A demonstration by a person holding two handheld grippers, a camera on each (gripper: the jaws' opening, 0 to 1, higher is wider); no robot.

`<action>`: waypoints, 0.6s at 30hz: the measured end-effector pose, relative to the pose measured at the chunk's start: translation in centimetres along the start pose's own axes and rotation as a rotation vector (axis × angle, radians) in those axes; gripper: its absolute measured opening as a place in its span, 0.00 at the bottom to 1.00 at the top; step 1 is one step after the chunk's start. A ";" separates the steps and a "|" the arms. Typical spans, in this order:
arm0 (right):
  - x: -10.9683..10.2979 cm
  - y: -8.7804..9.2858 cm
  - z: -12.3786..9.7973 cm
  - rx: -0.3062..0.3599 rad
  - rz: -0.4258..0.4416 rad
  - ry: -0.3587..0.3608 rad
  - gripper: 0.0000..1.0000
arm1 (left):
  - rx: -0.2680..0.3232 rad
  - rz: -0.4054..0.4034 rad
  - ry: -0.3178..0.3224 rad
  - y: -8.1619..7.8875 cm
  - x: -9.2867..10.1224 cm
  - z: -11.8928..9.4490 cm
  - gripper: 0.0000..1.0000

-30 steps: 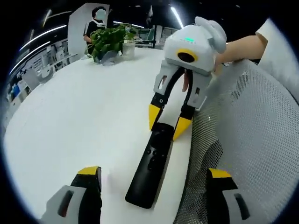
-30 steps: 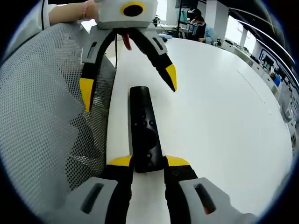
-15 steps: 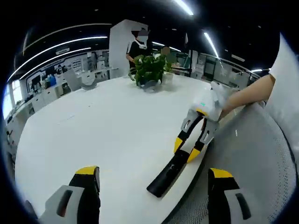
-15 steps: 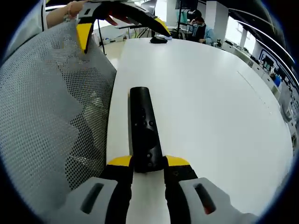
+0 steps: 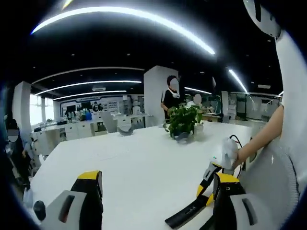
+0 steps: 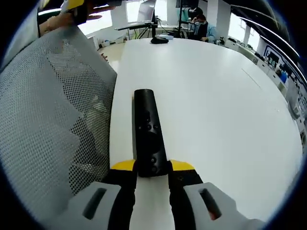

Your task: Press the specified remote control buttons in sequence, fully releasing each button before pressing the next.

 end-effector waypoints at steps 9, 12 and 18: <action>3.3 -1.6 0.1 -0.074 -0.077 0.056 0.25 | -0.022 0.036 -0.019 0.4 -0.3 0.2 0.94; 5.0 -2.2 0.0 -0.090 -0.101 0.083 0.25 | -0.017 0.032 -0.008 0.5 -0.3 0.3 0.95; 8.7 -3.4 0.2 -0.082 -0.060 0.091 0.25 | -0.045 0.013 0.009 0.9 -0.3 0.5 0.96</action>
Point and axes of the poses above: the point that each gripper's makers call its tool centre point, and the gripper's own axes: z roughly forward along the fingers, x roughly to its right, y roughly out of its underside, the point moved 8 cm from there along -z, roughly backward along the fingers, and after that the axes turned 12 degrees about z, right-handed, at the moved point
